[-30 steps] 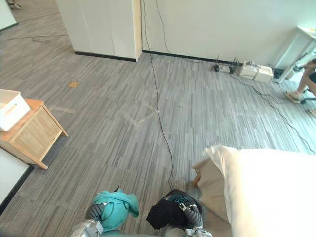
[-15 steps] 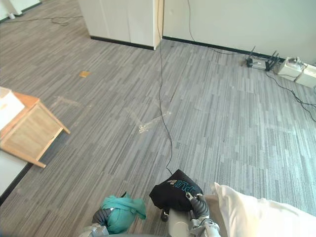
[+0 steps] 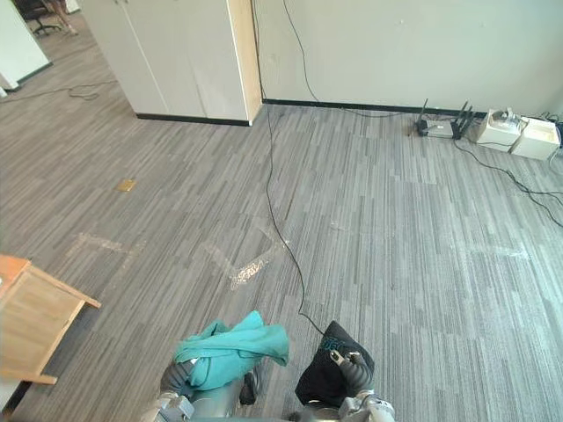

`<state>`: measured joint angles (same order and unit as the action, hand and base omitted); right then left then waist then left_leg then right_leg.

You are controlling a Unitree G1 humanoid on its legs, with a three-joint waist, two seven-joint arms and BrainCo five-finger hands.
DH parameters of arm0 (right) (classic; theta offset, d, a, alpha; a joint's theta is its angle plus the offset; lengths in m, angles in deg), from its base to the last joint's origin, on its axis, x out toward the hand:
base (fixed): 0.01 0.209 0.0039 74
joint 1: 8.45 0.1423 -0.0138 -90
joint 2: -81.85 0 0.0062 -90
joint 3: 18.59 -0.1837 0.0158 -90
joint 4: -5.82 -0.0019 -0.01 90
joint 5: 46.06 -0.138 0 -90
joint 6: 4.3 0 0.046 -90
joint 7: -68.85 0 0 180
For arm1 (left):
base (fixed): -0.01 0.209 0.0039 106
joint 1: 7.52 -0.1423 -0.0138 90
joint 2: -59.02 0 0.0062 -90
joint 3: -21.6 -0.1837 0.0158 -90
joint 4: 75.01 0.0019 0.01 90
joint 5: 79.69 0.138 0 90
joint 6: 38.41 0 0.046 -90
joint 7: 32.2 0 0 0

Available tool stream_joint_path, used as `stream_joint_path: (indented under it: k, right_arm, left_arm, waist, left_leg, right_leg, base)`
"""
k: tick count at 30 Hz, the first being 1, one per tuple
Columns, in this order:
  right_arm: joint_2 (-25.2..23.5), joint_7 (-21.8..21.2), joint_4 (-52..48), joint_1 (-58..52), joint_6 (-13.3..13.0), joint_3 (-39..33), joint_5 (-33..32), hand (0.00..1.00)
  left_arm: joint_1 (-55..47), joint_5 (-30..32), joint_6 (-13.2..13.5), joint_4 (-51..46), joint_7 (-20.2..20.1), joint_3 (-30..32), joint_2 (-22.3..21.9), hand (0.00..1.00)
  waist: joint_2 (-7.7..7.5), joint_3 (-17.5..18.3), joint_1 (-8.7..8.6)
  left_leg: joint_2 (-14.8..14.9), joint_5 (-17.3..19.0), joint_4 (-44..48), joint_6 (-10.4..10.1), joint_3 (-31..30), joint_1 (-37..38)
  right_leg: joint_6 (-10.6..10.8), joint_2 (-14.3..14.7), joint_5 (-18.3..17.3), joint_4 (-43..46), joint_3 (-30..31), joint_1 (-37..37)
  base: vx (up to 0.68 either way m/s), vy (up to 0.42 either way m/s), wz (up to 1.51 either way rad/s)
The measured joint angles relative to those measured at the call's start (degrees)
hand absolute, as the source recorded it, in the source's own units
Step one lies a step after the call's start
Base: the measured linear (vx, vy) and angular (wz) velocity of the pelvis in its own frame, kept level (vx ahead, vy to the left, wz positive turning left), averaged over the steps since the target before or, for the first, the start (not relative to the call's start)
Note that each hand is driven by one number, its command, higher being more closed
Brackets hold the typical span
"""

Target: Tidy the bed and pick cloth on bed and put in laundry

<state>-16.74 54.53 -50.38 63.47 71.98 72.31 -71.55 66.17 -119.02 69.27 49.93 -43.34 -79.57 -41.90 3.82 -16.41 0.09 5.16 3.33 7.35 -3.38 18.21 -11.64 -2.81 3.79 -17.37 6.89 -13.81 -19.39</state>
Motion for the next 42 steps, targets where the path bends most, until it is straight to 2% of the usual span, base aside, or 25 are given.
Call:
stream_joint_path:
  k: [2, 3, 5, 7, 9, 11, 14, 16, 18, 19, 20, 22, 24, 26, 28, 29, 31, 35, 36, 37, 38, 39, 40, 41, 42]
  right_arm:
    - [-0.34, 1.68, -1.63, 0.18, -0.12, -0.22, 0.51, 1.0]
    - [-0.55, 2.16, -2.3, 0.23, -0.32, -0.26, 0.98, 1.0]
    - [-0.51, 3.37, -2.99, 2.02, -0.47, -0.46, 2.3, 1.0]
    - [-1.61, 3.45, -4.09, 2.71, -0.48, -0.2, 3.46, 1.0]
    - [-2.37, 3.51, -5.86, 2.44, -0.49, 0.98, 4.34, 1.0]
    - [-2.43, 3.6, -7.22, 1.99, -0.99, 2.39, 4.31, 1.0]
    - [-2.88, 4.3, -8.88, 0.81, -2.59, 2.93, 4.13, 1.0]
    - [-2.9, 4.47, -9.22, 0.3, -3.0, 3.97, 3.72, 1.0]
    - [-3.7, 4.11, -9.32, -0.24, -3.58, 4.4, 3.29, 1.0]
    - [-4.11, 4.06, -9.56, -1.36, -3.79, 4.26, 2.62, 1.0]
    - [-3.85, 4.02, -9.55, -1.82, -3.6, 3.82, 2.1, 1.0]
    - [-3.83, 3.75, -10.95, -1.74, -3.57, 3.95, 2.1, 1.0]
    - [-4.13, 2.92, -13.02, -1.19, -3.52, 4.34, 2.12, 1.0]
    - [-3.58, 1.56, -13.07, 0.14, -2.55, 5.08, 2.16, 1.0]
    - [-2.18, 0.92, -12.5, 1.83, -1.09, 5.72, 2.2, 1.0]
    - [-1.53, 0.84, -12.33, 2.04, -0.53, 5.81, 2.25, 1.0]
    - [-1.23, 0.78, -12.13, 2.42, -0.19, 5.26, 2.25, 1.0]
    - [-1.14, -0.43, -12.1, 3.0, -0.16, 5.15, 2.88, 1.0]
    - [-1.05, -0.5, -12.15, 2.99, -0.16, 5.18, 3.32, 1.0]
    - [-0.69, -0.45, -12.17, 2.89, -0.12, 5.24, 3.59, 1.0]
    - [-0.79, -0.11, -11.51, 3.09, 0.38, 5.07, 4.13, 1.0]
    - [-1.32, 0.44, -11.85, 2.97, 0.84, 5.45, 4.37, 1.0]
    - [-1.84, 0.86, -12.1, 3.48, 0.82, 5.36, 4.36, 1.0]
    - [-2.16, 1.19, -11.77, 4.65, 0.85, 5.49, 4.37, 1.0]
    - [-1.47, 1.24, -12.14, 4.9, 0.77, 5.67, 4.36, 1.0]
  left_arm:
    - [0.05, -0.02, -1.26, -1.48, 0.42, 0.01, 1.48, 1.0]
    - [-0.18, -0.02, -1.45, -2.42, 0.82, -0.02, 2.2, 1.0]
    - [0.53, -0.02, -2.3, -2.21, 2.72, 0.05, 2.7, 1.0]
    - [1.53, 0.53, -2.5, -2.34, 3.06, 0.05, 3.2, 1.0]
    - [1.64, 0.77, -3.55, -2.4, 5.25, -0.48, 3.05, 1.0]
    - [1.47, 0.78, -3.8, -2.37, 5.98, -2.06, 3.31, 1.0]
    - [1.35, 2.86, -3.83, -2.35, 6.62, -4.07, 2.92, 1.0]
    - [1.21, 2.88, -3.87, -1.89, 6.74, -4.6, 2.84, 1.0]
    - [1.02, 2.92, -3.47, -1.59, 6.42, -4.52, 3.58, 1.0]
    - [1.28, 2.93, -3.31, -0.94, 6.28, -4.51, 4.03, 1.0]
    - [1.96, 2.9, -3.32, 1.22, 6.22, -4.56, 2.32, 1.0]
    - [0.98, 2.91, -2.8, 0.89, 5.72, -4.52, 1.0, 1.0]
    - [0.22, 2.92, -2.41, 0.81, 5.02, -4.46, 0.87, 1.0]
    - [-0.04, 2.83, -2.32, 0.82, 5.27, -4.43, 0.65, 1.0]
    - [-0.09, 2.34, -2.18, 0.84, 5.26, -3.92, -0.07, 1.0]
    - [-0.42, 2.3, -2.02, 0.39, 5.17, -3.43, -0.19, 1.0]
    - [-0.66, 2.14, -1.61, -0.52, 4.99, -1.4, -0.17, 1.0]
    - [-0.94, 1.0, -1.03, -2.39, 5.15, 0.51, -0.26, 1.0]
    - [-0.94, 0.29, -1.03, -2.69, 5.21, 0.45, -0.57, 1.0]
    - [-0.92, -0.01, -1.05, -3.13, 5.29, 0.49, -1.06, 1.0]
    - [-0.8, -0.06, -1.24, -3.11, 5.51, 0.56, -0.87, 1.0]
    - [-1.22, -0.07, -1.28, -4.86, 6.12, 0.64, -0.23, 1.0]
    - [-0.19, -0.07, -1.3, -5.68, 6.53, 0.76, 0.51, 1.0]
    - [0.53, -0.08, -1.4, -6.04, 6.62, 1.65, 1.05, 1.0]
    - [0.47, -0.07, -2.05, -6.11, 6.82, 2.12, -0.1, 1.0]
  waist:
    - [-2.07, 0.95, 0.6]
    - [-3.24, 1.59, 1.09]
    - [-4.32, 1.83, 0.94]
    - [-5.62, 1.25, 0.63]
    - [-5.87, 1.09, 0.29]
    - [-5.79, 1.04, -0.52]
    - [-5.7, 0.52, -1.69]
    - [-5.84, 0.59, -2.22]
    - [-6.88, 1.15, -2.21]
    - [-7.33, 1.51, -2.48]
    - [-4.53, 1.58, -2.22]
    - [-2.92, 1.67, -1.53]
    - [-2.79, 1.77, -1.33]
    - [-1.52, 3.15, -1.24]
    - [0.35, 2.92, -0.95]
    - [0.39, 2.69, -0.61]
    - [0.28, 2.53, 0.16]
    - [-0.14, 2.44, 1.08]
    - [-0.33, 2.37, 0.95]
    - [-0.21, 2.45, 0.93]
    - [-1.54, 2.17, 1.25]
    - [-3.28, 3.26, 1.51]
    - [-4.16, 3.0, 0.64]
    - [-5.06, 2.29, 0.99]
    - [-4.19, 2.75, 1.06]
  left_leg:
    - [-1.8, -6.23, 2.76, 5.28, 2.81, -1.41]
    - [-2.94, -6.67, 4.04, 6.67, 4.0, -1.86]
    - [-6.42, -3.56, 6.58, 12.42, 3.94, -1.5]
    - [-8.96, 1.04, 6.96, 13.11, 1.69, 2.55]
    - [-9.31, 4.41, 6.86, 12.51, -1.77, 9.07]
    - [-8.89, 5.33, 5.3, 12.18, -4.96, 15.34]
    - [-7.73, 6.49, 2.16, 10.66, -10.15, 23.98]
    - [-5.53, 9.64, 1.8, 8.72, -13.77, 27.6]
    - [-4.04, 13.0, 1.93, 5.19, -16.72, 29.01]
    - [-3.58, 15.32, 2.13, 3.46, -18.24, 29.6]
    - [-0.63, 16.8, 2.11, 2.14, -19.31, 30.52]
    - [0.94, 16.43, 3.02, 2.03, -18.79, 30.5]
    - [1.98, 16.3, 7.7, 1.79, -19.2, 30.07]
    - [4.12, 15.57, 22.04, 1.28, -20.53, 23.99]
    - [8.19, 6.75, 40.22, -1.23, -20.33, 15.59]
    - [10.06, 6.25, 48.62, -0.73, -19.94, 11.17]
    - [9.81, 8.69, 53.76, 0.03, -16.4, 5.67]
    - [4.42, 10.9, 33.09, 0.39, -6.85, 2.16]
    - [2.02, 8.57, 21.76, 1.08, -2.57, 2.7]
    - [0.39, 1.28, 12.13, 4.18, 0.53, 3.38]
    - [-1.32, 0.07, 9.33, 8.0, 1.89, 5.72]
    - [-3.84, -1.29, 7.26, 8.45, 2.29, 6.16]
    - [-3.05, -0.54, 12.64, 8.4, 4.16, 2.89]
    - [-1.94, 2.58, 16.76, 6.45, 8.4, -0.5]
    - [-0.69, 1.9, 12.3, 6.23, 12.55, -0.27]
  right_leg:
    - [3.02, -3.2, -4.11, 1.01, -1.94, -1.0]
    - [4.82, -5.25, -5.47, 2.81, -2.83, -0.54]
    - [8.95, -12.38, -4.5, 27.89, -4.45, 8.82]
    - [7.9, -17.97, 7.5, 49.52, -3.65, 17.29]
    - [6.33, -19.69, 6.14, 60.29, -2.21, 22.32]
    - [5.47, -19.99, 5.49, 62.07, -1.43, 26.36]
    - [6.3, -20.17, 4.46, 54.66, -0.96, 32.81]
    - [6.92, -18.64, 5.09, 38.7, -0.91, 34.64]
    - [9.69, -16.24, 11.77, 11.17, 0.87, 32.42]
    - [9.8, -15.85, 19.36, 7.24, 2.31, 31.62]
    - [6.11, -13.34, 19.66, 9.54, 2.17, 31.17]
    - [4.72, -12.66, 14.81, 15.69, 1.93, 33.16]
    - [4.21, -13.41, 8.01, 23.66, 0.6, 34.16]
    - [3.26, -12.95, 4.44, 24.82, -2.08, 31.87]
    - [2.71, -10.51, 3.08, 21.14, -5.26, 26.03]
    - [2.46, -9.74, 2.93, 18.16, -6.82, 22.36]
    - [2.3, -9.98, 2.86, 13.16, -8.65, 16.29]
    - [2.94, -11.45, 3.91, 5.04, -12.78, 7.4]
    - [4.32, -12.3, 3.52, 4.2, -14.6, 5.54]
    - [6.13, -12.43, 2.92, 4.05, -15.86, 3.83]
    - [6.76, -13.43, 2.84, 3.61, -15.88, 2.44]
    - [7.52, -14.22, 4.27, 1.78, -16.85, 1.65]
    - [8.18, -14.24, 6.02, -0.44, -17.42, 0.58]
    - [8.88, -14.31, 7.1, -2.0, -17.21, -0.71]
    - [8.95, -13.55, 7.06, -2.22, -17.86, -1.9]
  base:
    - [0.51, 0.256, 0.43]
    - [0.69, 0.283, 0.48]
    - [0.61, 0.219, 0.66]
    - [0.56, 0.184, 0.62]
    - [0.76, 0.161, 0.66]
    - [0.63, 0.054, 0.86]
    - [0.58, -0.075, 1.02]
    - [0.61, -0.211, 0.96]
    - [0.61, -0.323, 1.01]
    - [0.66, -0.386, 1.09]
    - [0.42, -0.251, 0.72]
    - [0.41, -0.258, 0.25]
    - [0.45, -0.308, 0.34]
    - [0.36, -0.233, 0.5]
    - [0.37, -0.206, 0.56]
    - [0.32, -0.122, 0.59]
    - [0.34, -0.076, 0.53]
    - [0.32, 0.027, 0.43]
    - [0.45, 0.168, 0.6]
    - [0.38, 0.15, 0.56]
    - [0.49, 0.146, 0.68]
    - [0.32, 0.081, 0.84]
    - [0.43, 0.138, 0.97]
    - [0.26, 0.125, 0.82]
    - [0.22, 0.127, 0.51]
